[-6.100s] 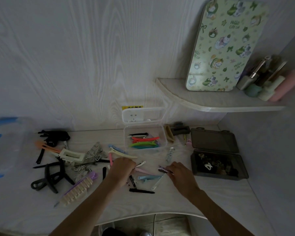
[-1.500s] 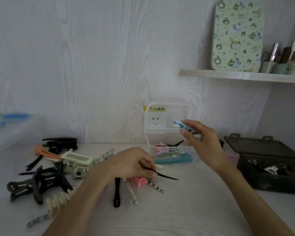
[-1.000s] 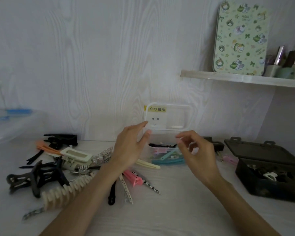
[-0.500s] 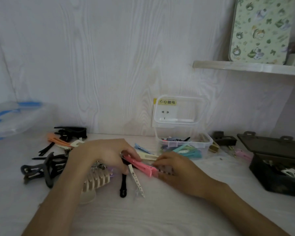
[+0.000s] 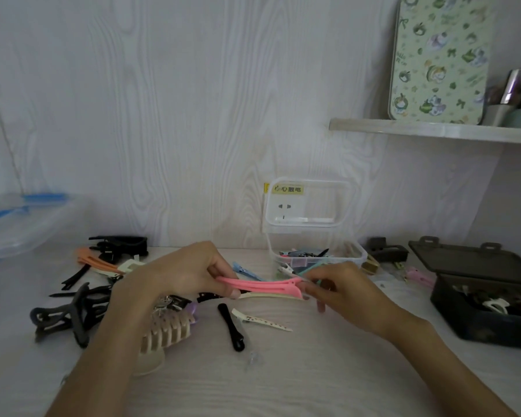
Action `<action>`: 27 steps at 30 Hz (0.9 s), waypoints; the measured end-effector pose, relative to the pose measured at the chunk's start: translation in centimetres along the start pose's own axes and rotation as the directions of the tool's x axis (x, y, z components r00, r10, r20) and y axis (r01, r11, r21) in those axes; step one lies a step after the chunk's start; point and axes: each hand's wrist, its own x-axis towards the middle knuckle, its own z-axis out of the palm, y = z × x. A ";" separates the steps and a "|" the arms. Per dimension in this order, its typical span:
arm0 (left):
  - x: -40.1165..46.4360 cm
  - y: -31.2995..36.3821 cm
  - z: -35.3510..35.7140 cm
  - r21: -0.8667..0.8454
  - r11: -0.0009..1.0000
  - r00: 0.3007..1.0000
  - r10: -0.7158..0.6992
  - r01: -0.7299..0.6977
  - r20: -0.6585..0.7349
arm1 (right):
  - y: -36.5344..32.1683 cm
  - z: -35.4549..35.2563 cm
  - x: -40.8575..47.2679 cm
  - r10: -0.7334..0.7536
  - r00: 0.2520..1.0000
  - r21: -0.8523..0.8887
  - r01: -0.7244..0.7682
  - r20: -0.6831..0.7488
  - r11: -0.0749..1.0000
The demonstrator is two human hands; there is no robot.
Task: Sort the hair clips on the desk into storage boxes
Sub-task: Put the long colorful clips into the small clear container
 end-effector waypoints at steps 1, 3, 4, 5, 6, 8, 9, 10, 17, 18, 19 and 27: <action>-0.1 0.3 -0.2 -0.027 0.999 1.000 0.022 -0.022 -0.009 | -0.1 -0.3 0.1 -0.005 0.999 0.034 0.007 -0.046 0.999; -0.4 0.8 -0.6 -0.077 0.996 0.999 0.048 -0.050 -0.021 | 0.0 -0.8 0.2 -0.009 0.988 0.088 0.023 -0.157 0.996; -0.6 0.9 -0.8 -0.107 0.992 0.998 0.059 -0.062 -0.031 | 0.2 -1.0 0.2 -0.001 0.977 0.105 0.023 -0.212 0.994; -0.7 0.9 -0.9 -0.134 0.988 0.996 0.067 -0.073 -0.054 | 0.3 -1.3 0.3 0.009 0.961 0.114 0.023 -0.276 0.993; -0.7 0.7 -1.1 -0.150 0.985 0.993 0.068 -0.082 -0.099 | 0.5 -1.6 0.4 0.031 0.932 0.120 0.014 -0.362 0.993; -0.3 0.2 -1.1 -0.151 0.984 0.969 0.057 -0.095 -0.239 | 0.9 -2.3 0.9 0.066 0.825 0.135 0.013 -0.561 0.991; 0.0 -0.2 -1.1 -0.155 0.983 0.949 0.047 -0.100 -0.313 | 1.2 -2.5 1.3 0.056 0.777 0.102 0.011 -0.627 0.995; 0.3 -0.4 -1.0 -0.171 0.979 0.927 0.040 -0.111 -0.374 | 1.4 -2.6 1.8 0.032 0.762 0.044 -0.005 -0.647 0.999; 2.6 0.7 0.5 -0.127 0.966 0.814 0.116 -0.227 -0.569 | 4.1 -1.2 1.9 0.221 0.910 -0.184 -0.299 -0.351 0.936; 3.3 1.4 0.7 -0.118 0.965 0.802 0.125 -0.236 -0.584 | 4.1 -1.5 1.6 0.211 0.874 -0.130 -0.294 -0.438 0.947; 4.2 2.2 0.9 -0.089 0.968 0.792 0.137 -0.234 -0.596 | 4.1 -1.8 1.5 0.208 0.826 -0.076 -0.288 -0.524 0.955; 8.4 4.1 3.2 0.062 0.998 0.929 0.052 -0.031 -0.366 | 1.3 -2.3 0.1 0.087 0.633 0.089 -0.030 -0.769 0.996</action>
